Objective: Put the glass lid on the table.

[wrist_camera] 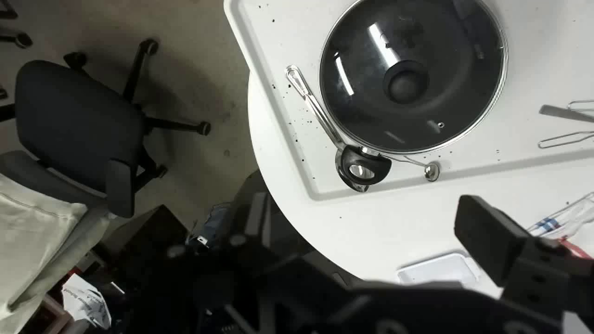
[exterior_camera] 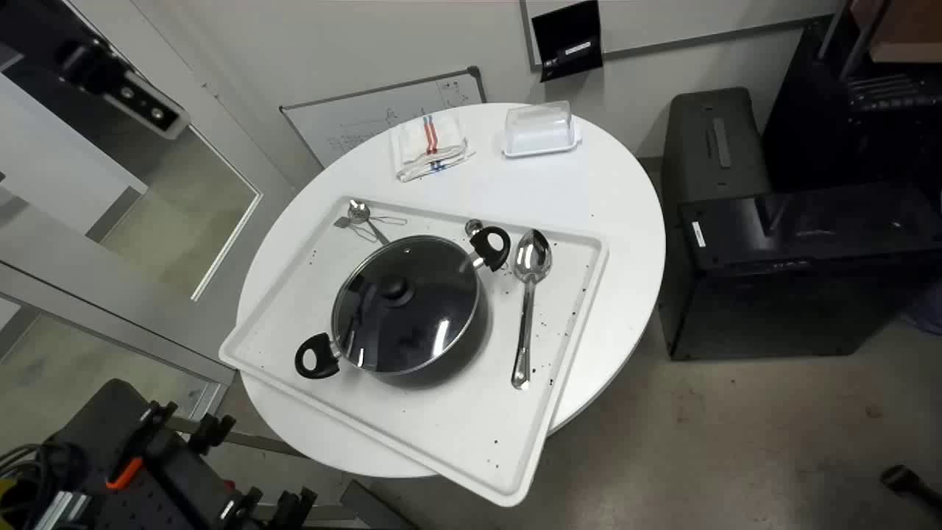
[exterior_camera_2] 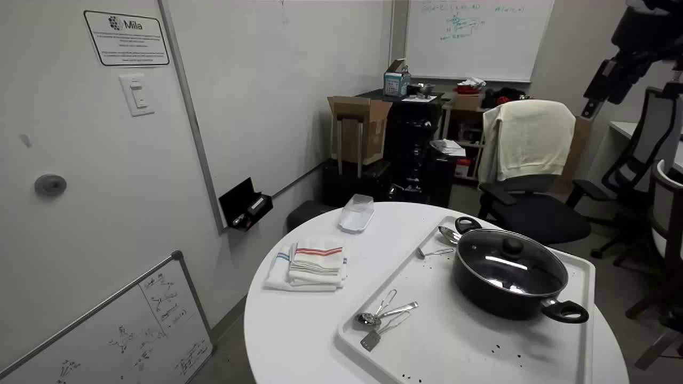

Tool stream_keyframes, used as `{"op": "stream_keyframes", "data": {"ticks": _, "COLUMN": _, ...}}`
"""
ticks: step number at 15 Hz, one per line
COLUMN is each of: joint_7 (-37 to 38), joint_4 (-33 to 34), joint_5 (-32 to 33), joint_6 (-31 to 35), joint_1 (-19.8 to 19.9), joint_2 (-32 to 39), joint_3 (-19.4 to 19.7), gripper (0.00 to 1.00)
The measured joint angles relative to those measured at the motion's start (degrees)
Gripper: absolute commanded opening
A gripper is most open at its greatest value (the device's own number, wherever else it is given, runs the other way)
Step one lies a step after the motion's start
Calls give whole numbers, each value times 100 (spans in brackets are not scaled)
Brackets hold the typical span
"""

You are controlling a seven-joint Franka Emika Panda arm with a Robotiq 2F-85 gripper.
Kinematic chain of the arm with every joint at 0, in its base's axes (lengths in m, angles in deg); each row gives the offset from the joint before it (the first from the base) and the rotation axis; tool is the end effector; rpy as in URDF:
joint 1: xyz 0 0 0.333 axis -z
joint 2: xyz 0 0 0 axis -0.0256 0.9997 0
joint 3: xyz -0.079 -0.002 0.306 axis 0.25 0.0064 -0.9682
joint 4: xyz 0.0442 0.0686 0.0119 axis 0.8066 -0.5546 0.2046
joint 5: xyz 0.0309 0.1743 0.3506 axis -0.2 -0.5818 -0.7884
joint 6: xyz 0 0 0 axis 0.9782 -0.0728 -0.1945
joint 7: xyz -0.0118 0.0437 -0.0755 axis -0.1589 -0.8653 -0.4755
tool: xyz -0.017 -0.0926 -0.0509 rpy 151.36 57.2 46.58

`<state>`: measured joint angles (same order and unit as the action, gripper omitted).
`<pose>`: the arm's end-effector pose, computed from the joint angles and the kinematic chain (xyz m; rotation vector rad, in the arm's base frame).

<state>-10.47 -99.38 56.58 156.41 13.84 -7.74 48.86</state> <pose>0.4290 -0.0537 0.4337 2.8243 -0.3631 0.2854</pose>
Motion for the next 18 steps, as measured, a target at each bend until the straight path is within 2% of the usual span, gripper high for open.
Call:
{"op": "stream_keyframes", "data": {"ticks": 6, "joint_7": 0, "joint_4": 0, "joint_5": 0, "joint_6": 0, "joint_1": 0, "joint_2": 0, "joint_3": 0, "gripper": 100}}
{"op": "stream_keyframes", "data": {"ticks": 10, "joint_7": -129, "joint_4": 8, "joint_5": -3, "joint_6": 3, "joint_1": -90, "joint_2": 46, "joint_3": 130, "gripper": 100}}
{"op": "stream_keyframes", "data": {"ticks": 15, "joint_7": -1053, "joint_4": 158, "joint_5": -233, "joint_6": 326, "joint_1": -270, "joint_2": 553, "joint_3": 600, "gripper": 100}}
{"op": "stream_keyframes", "data": {"ticks": 18, "joint_7": -2096, "joint_4": 353, "joint_5": -855, "joint_6": 596, "joint_1": -451, "joint_2": 1102, "joint_3": 944, "gripper": 100}}
